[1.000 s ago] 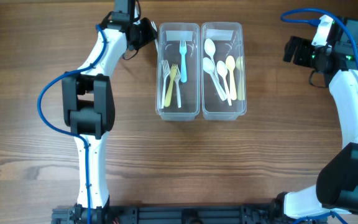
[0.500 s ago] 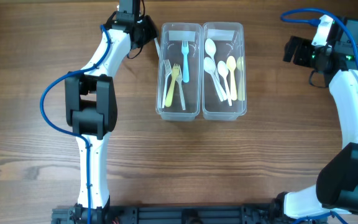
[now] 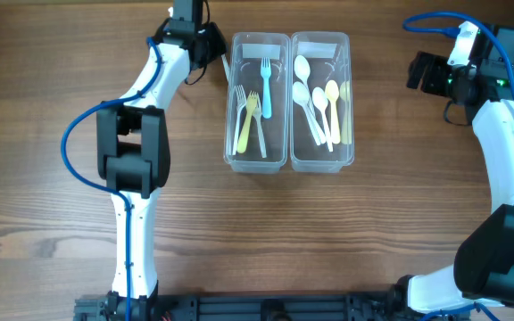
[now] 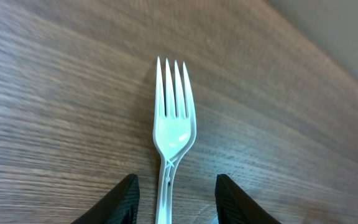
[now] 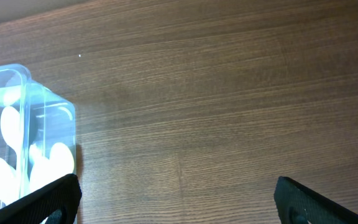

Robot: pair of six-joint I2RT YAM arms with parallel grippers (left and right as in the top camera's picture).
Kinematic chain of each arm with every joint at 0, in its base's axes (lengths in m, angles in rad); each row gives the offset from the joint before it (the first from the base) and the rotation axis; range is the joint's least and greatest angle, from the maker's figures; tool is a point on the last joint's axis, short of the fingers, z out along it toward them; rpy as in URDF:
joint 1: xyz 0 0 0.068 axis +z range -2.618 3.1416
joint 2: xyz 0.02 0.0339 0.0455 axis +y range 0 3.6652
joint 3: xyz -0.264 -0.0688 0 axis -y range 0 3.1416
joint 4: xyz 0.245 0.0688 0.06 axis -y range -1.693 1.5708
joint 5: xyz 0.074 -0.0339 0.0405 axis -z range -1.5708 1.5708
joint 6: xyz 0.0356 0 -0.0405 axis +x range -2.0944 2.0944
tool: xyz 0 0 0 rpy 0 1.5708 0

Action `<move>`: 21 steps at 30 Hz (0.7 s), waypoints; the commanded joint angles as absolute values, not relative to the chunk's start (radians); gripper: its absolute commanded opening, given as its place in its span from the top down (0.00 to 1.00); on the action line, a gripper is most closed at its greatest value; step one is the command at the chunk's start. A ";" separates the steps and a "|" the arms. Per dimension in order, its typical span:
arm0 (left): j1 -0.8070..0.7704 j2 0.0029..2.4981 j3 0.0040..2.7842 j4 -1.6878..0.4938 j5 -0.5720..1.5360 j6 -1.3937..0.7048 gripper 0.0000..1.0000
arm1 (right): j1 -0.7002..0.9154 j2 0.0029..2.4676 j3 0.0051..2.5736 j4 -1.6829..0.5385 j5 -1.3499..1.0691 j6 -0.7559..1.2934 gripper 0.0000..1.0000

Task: Pack container

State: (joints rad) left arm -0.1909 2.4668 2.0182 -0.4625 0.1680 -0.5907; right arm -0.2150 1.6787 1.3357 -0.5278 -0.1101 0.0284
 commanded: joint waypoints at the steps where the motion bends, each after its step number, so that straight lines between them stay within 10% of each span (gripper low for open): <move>1: -0.237 2.491 2.010 -0.440 0.163 -0.588 0.59 | -0.211 1.665 1.349 -0.525 -0.104 0.019 0.00; 21: -0.231 2.489 2.010 -0.470 0.095 -0.575 0.53 | -0.211 1.665 1.349 -0.525 -0.104 0.019 0.00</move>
State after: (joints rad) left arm -0.2440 2.4779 2.0163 -0.4637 0.1135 -0.5892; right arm -0.2150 1.6787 1.3361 -0.5278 -0.1101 0.0284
